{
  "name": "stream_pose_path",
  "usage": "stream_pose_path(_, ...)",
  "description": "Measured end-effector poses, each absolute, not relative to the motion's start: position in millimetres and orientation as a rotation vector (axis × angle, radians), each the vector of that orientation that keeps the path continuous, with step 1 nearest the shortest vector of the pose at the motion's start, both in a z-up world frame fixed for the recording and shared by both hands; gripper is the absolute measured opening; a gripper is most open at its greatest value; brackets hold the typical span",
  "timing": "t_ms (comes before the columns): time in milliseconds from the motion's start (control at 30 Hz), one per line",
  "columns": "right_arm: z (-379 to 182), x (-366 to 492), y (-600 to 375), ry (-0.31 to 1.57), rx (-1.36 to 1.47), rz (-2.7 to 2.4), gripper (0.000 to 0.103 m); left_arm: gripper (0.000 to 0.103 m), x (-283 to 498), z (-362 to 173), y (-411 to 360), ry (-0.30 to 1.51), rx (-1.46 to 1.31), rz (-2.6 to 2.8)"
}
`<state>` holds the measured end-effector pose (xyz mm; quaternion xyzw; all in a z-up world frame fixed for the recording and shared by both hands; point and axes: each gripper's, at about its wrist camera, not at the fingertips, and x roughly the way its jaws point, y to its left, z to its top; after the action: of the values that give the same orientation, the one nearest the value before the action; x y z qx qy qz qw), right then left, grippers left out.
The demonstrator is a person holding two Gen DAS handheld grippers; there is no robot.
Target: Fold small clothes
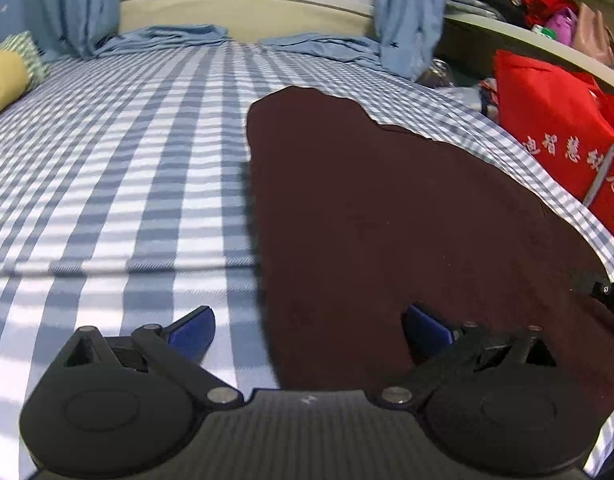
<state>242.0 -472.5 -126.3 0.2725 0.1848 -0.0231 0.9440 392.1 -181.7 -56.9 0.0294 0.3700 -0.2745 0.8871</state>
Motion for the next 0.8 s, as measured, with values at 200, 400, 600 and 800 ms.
stream_pose_path(200, -127.5, 242.3, -474.4, 0.379, 0.563, -0.045, 0.073, 0.103, 399.0, -60.9, -184.9, 0.753, 0.081, -0.619)
stream_pose_path(400, -127.7, 242.8, -475.0, 0.38, 0.565, -0.043, 0.074, 0.103, 398.0, -64.8, -180.1, 0.729, 0.063, -0.64)
stream_pose_path(600, -127.3, 244.2, -475.1, 0.386, 0.563, -0.042, 0.074, 0.103, 399.0, -62.2, -182.2, 0.712, 0.096, -0.657)
stream_pose_path(800, -122.4, 249.5, -473.0, 0.417, 0.54, -0.052, 0.075, 0.103, 397.4, -58.3, -185.7, 0.703, 0.14, -0.656)
